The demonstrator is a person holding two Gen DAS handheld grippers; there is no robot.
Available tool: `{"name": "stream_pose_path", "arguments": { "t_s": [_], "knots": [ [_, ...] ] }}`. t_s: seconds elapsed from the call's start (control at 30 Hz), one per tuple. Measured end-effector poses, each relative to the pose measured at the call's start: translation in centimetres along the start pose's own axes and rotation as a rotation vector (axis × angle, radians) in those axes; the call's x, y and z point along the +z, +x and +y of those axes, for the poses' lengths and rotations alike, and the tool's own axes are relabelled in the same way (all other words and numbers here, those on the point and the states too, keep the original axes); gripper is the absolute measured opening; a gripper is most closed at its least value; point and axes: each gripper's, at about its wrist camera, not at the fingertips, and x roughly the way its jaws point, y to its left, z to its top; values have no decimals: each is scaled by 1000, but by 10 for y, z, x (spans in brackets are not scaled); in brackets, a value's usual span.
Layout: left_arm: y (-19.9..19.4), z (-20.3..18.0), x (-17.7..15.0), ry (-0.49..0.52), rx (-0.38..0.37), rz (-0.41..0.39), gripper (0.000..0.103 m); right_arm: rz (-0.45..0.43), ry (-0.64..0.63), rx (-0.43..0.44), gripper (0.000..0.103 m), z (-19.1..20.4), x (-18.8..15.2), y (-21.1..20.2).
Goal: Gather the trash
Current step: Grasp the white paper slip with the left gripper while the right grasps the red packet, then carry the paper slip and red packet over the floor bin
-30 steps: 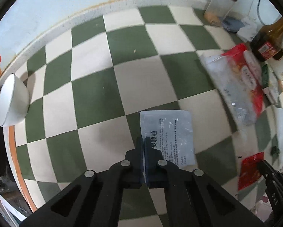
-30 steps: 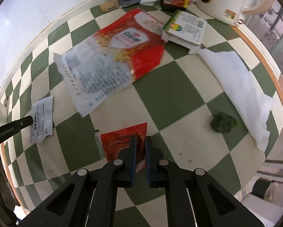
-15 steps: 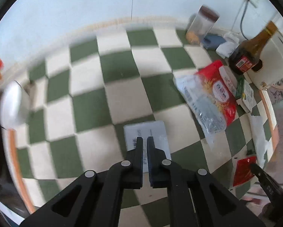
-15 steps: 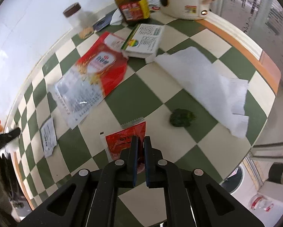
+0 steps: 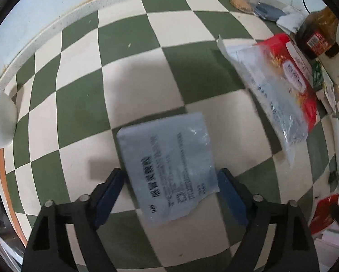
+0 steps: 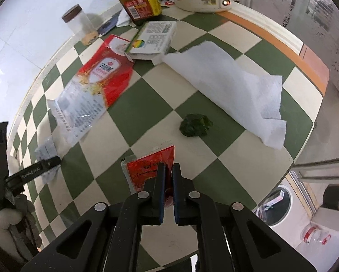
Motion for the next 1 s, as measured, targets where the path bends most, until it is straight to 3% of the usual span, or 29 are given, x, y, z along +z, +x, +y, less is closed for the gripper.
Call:
{"name": "stream_pose_path", "arguments": {
  "t_s": [0.03, 0.07, 0.1, 0.17, 0.33, 0.57, 0.77, 1.0],
  "knots": [
    [-3, -4, 2, 9, 6, -16, 36, 1, -1, -2, 6, 0, 0, 1],
    [-5, -9, 5, 26, -5, -29, 16, 4, -2, -4, 6, 0, 0, 2],
    [-5, -14, 8, 36, -14, -15, 5, 5, -2, -3, 6, 0, 0, 3],
    [-4, -21, 12, 51, -4, -15, 4, 2, -4, 1, 6, 0, 0, 3],
    [-37, -32, 13, 67, -63, -73, 4, -16, -1, 20, 6, -4, 1, -7],
    [-101, -89, -13, 233, -151, -144, 4, -94, 81, 49, 6, -46, -2, -41],
    [-126, -197, -58, 466, -233, -149, 4, -178, 244, 20, 6, -129, -19, -79],
    [-125, -341, -144, 779, -329, -97, 4, -247, 504, -90, 6, -271, -90, -114]
  ]
}}
